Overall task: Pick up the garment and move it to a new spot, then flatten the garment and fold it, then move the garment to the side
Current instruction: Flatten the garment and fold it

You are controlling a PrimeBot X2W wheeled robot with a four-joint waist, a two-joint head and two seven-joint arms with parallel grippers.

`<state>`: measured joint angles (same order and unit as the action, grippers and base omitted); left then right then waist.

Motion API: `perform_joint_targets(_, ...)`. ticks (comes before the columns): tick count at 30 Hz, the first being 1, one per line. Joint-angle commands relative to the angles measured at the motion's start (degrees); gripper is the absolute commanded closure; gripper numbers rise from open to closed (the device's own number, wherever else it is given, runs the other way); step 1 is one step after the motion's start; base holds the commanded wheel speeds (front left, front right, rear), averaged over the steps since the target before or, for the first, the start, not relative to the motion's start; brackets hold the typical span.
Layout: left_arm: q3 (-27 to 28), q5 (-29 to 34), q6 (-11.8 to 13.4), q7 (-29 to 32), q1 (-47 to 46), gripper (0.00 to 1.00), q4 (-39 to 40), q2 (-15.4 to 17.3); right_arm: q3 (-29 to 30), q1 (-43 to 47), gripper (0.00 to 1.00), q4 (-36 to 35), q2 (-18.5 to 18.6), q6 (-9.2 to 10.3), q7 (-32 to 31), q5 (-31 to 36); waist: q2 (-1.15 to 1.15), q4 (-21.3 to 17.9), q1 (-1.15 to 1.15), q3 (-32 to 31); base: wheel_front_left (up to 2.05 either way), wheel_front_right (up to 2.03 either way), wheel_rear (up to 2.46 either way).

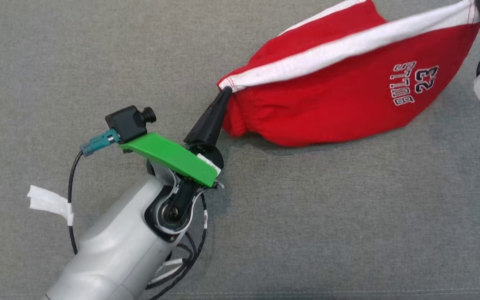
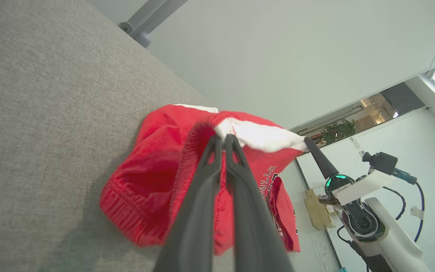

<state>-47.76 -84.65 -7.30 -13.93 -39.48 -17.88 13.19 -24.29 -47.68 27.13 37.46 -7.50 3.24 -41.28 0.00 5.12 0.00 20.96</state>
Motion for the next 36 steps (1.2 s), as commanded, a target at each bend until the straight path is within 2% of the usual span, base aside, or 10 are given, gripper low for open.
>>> perform_joint_targets(1, 1.33, -0.64, -0.27, -0.39, -1.49, 1.00, -0.75, -1.13, -1.26, -2.69, 1.00, 2.07, -0.12, 0.03, 0.77, -0.46, 0.00, 3.75, 0.00, 4.19, 0.00, 0.00, 0.00)
perform_joint_targets(8, 3.42, 0.34, -0.28, -0.82, -4.66, 1.00, -5.12, -3.83, -8.47, -12.74, 1.00, 10.15, -1.67, 0.03, 4.49, -1.97, 0.00, 5.73, 0.00, 7.24, 0.00, 0.00, 0.00)
perform_joint_targets(19, 1.92, 1.31, -0.29, 0.30, -8.82, 1.00, -8.75, -6.01, -18.61, -23.90, 1.00, 20.27, -3.22, 0.03, 7.60, -2.71, 0.00, 7.90, 0.00, 10.89, 0.00, 0.00, 0.00)
perform_joint_targets(24, 2.97, 3.04, -0.10, -0.67, -10.15, 1.00, -13.43, -7.19, -21.20, -27.05, 1.00, 24.79, -4.42, 0.03, 10.22, -3.11, 0.00, 8.46, 0.00, 11.50, 0.00, 0.00, 0.00)
perform_joint_targets(31, 3.20, 4.85, -0.10, -1.03, -10.85, 1.00, -15.61, -8.14, -23.49, -28.60, 1.00, 29.84, -5.61, 0.03, 11.63, -4.29, 0.00, 9.06, 0.00, 11.80, 0.00, 0.00, 0.00)
perform_joint_targets(32, 3.11, 4.95, -0.10, -1.05, -10.88, 0.95, -15.56, -8.23, -23.71, -28.68, 1.00, 30.23, -5.80, 0.03, 11.67, -4.51, 0.00, 9.08, 0.00, 11.78, 0.00, 0.00, 0.00)
perform_joint_targets(33, 3.03, 4.90, -0.10, -1.07, -10.84, 0.60, -15.48, -8.37, -23.88, -28.75, 0.66, 30.61, -5.90, 0.03, 11.82, -4.65, 0.00, 9.06, 0.00, 11.74, 0.00, 0.00, 0.00)
perform_joint_targets(34, 2.79, 5.40, -0.10, -1.09, -10.92, 0.15, -15.45, -8.41, -23.84, -28.97, 0.00, 30.99, -5.99, 0.03, 11.94, -4.81, 0.00, 8.98, 0.00, 11.64, 0.00, 0.00, 0.00)
perform_joint_targets(35, 2.66, 5.77, -0.10, -1.14, -10.98, 0.00, -15.43, -8.35, -23.82, -29.01, 0.00, 31.16, -6.29, 0.03, 12.01, -4.88, 0.00, 8.82, 0.00, 11.46, 0.00, 0.00, 0.00)
perform_joint_targets(36, 2.66, 6.18, -0.10, -1.17, -10.87, 0.00, -15.28, -8.22, -23.58, -29.22, 0.00, 30.74, -6.48, 0.03, 12.05, -4.53, 0.00, 8.57, 0.00, 11.21, 0.00, 0.00, 0.00)
